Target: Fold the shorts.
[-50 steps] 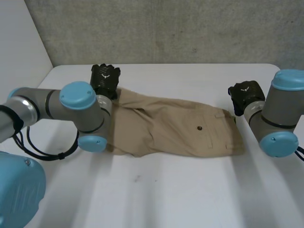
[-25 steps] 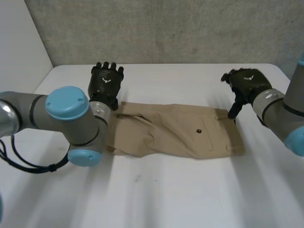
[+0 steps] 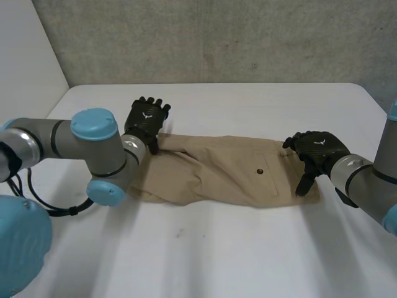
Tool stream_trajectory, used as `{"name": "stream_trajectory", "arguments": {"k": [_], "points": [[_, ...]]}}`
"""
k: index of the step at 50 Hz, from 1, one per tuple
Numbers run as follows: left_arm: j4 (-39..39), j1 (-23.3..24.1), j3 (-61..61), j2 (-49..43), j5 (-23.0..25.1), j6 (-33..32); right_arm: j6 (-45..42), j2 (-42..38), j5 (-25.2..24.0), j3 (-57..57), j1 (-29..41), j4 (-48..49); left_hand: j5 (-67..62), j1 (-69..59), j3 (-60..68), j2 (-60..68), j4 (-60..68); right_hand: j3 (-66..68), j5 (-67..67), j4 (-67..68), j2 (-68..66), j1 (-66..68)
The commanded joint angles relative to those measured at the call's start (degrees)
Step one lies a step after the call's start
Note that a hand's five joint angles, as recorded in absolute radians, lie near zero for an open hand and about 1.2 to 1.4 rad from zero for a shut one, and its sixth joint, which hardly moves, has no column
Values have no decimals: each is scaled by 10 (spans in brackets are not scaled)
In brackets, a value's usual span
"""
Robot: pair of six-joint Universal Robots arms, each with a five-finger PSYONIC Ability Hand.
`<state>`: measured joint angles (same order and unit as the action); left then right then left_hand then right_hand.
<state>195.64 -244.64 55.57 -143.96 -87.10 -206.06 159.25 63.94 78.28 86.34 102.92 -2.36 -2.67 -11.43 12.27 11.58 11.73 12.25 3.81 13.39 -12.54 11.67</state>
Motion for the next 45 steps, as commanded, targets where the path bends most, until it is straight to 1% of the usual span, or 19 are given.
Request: {"name": "stream_trajectory", "arguments": {"k": [1,5,8,9,12,13,19,23,26,28,29,32,33,36,37,45], "points": [[2,-8,-97,-64,45,1,-1,-3,2,2,3,11,-9,-21,13,20,18,15,0,4,-12,21],[2,-16,-204,-136,62,2,-1,-2,3,8,4,16,-12,-25,16,23,22,14,-2,2,-11,19],[2,-20,-263,-174,62,1,-1,-2,4,12,6,16,-21,-33,25,32,30,14,-2,2,-11,19],[3,-23,-300,-197,62,1,-1,-2,4,13,6,17,-31,-43,35,42,40,14,-2,2,-11,19],[3,-28,-334,-215,61,1,-1,-2,6,16,6,17,-36,-48,40,47,45,12,-4,1,-9,18],[4,-33,-364,-233,59,1,-1,-2,6,16,6,17,-38,-50,42,49,47,10,-5,-1,-7,16],[4,-39,-348,-233,57,0,-1,-1,6,17,7,17,-48,-60,52,59,57,10,-5,-1,-7,16],[4,-37,-276,-199,55,0,0,2,6,19,7,18,-39,-52,43,50,49,10,-5,-1,-7,16],[5,-35,-186,-138,60,0,1,5,6,23,7,19,-26,-38,30,37,35,12,-4,1,-9,18],[8,-35,-164,-121,60,0,1,6,6,25,7,19,-21,-33,25,32,30,12,-4,1,-9,18],[24,-34,-105,-68,59,2,1,6,6,27,6,20,-16,-28,20,27,25,14,-2,2,-11,19],[41,-29,-50,-21,56,3,1,7,6,37,4,25,-16,-28,20,27,25,20,5,9,-17,26],[45,-29,-14,8,55,3,0,7,6,38,4,26,-16,-28,20,27,25,24,8,12,-21,30],[45,-29,39,53,55,4,-3,9,6,48,2,30,-6,-18,10,17,15,47,32,36,-44,53],[45,-29,73,83,54,4,-3,10,6,51,2,32,-4,-16,8,15,13,52,37,41,-49,58],[44,-26,220,189,45,7,-17,8,6,86,-9,94,-2,-15,6,13,12,128,112,117,-125,134]]}}
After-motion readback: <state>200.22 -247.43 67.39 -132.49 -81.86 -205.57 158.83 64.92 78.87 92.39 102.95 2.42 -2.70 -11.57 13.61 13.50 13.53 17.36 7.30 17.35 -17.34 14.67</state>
